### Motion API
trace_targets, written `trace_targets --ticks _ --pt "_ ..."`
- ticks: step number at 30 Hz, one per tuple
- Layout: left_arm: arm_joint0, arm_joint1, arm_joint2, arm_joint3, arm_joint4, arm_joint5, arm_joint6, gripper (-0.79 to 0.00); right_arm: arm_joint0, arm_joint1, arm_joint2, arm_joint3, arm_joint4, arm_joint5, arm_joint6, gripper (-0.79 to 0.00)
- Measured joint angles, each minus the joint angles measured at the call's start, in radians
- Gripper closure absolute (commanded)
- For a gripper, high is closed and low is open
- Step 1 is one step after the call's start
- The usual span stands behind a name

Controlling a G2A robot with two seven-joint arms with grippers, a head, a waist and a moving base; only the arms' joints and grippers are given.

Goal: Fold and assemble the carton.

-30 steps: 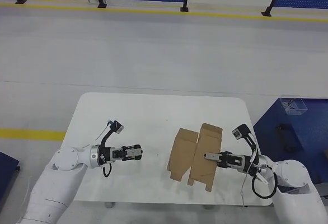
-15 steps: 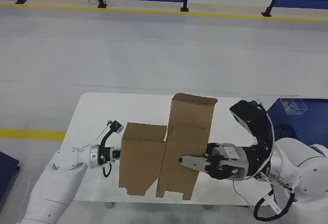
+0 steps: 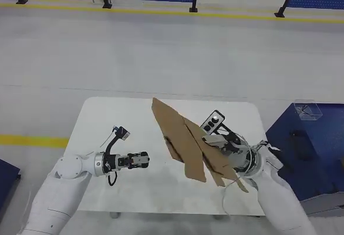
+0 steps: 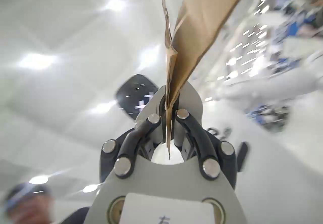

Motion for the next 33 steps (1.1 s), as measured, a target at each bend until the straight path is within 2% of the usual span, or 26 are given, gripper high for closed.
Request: trace_targets --ticks 4,7,11,15,18,21,24,28,33 --pt "0.0 0.0 0.0 0.0 0.0 0.0 0.0 -0.785 -0.067 -0.022 -0.116 0.012 0.439 0.218 -0.07 0.0" --pt "0.0 0.0 0.0 0.0 0.0 0.0 0.0 -0.785 -0.101 -0.03 -0.171 0.033 0.721 0.313 -0.168 0.0" --pt "0.0 0.0 0.0 0.0 0.0 0.0 0.0 -0.785 -0.122 -0.038 -0.202 0.033 0.912 0.338 -0.26 0.0" --pt "0.0 0.0 0.0 0.0 0.0 0.0 0.0 -0.785 -0.126 -0.048 -0.217 0.044 0.925 0.345 -0.28 0.0" --pt "0.0 0.0 0.0 0.0 0.0 0.0 0.0 -0.785 -0.122 -0.056 -0.204 0.044 0.877 0.324 -0.26 0.0" --pt "0.0 0.0 0.0 0.0 0.0 0.0 0.0 -0.785 -0.108 -0.057 -0.132 0.021 0.717 0.247 -0.184 0.0" --pt "0.0 0.0 0.0 0.0 0.0 0.0 0.0 -0.785 -0.099 -0.05 -0.018 0.002 0.447 0.098 -0.053 0.0" --pt "0.0 0.0 0.0 0.0 0.0 0.0 0.0 -0.785 -0.1 -0.033 0.175 -0.011 0.107 -0.163 0.099 0.0" --pt "0.0 0.0 0.0 0.0 0.0 0.0 0.0 -0.785 -0.125 -0.016 0.386 -0.041 -0.212 -0.462 0.158 0.0"
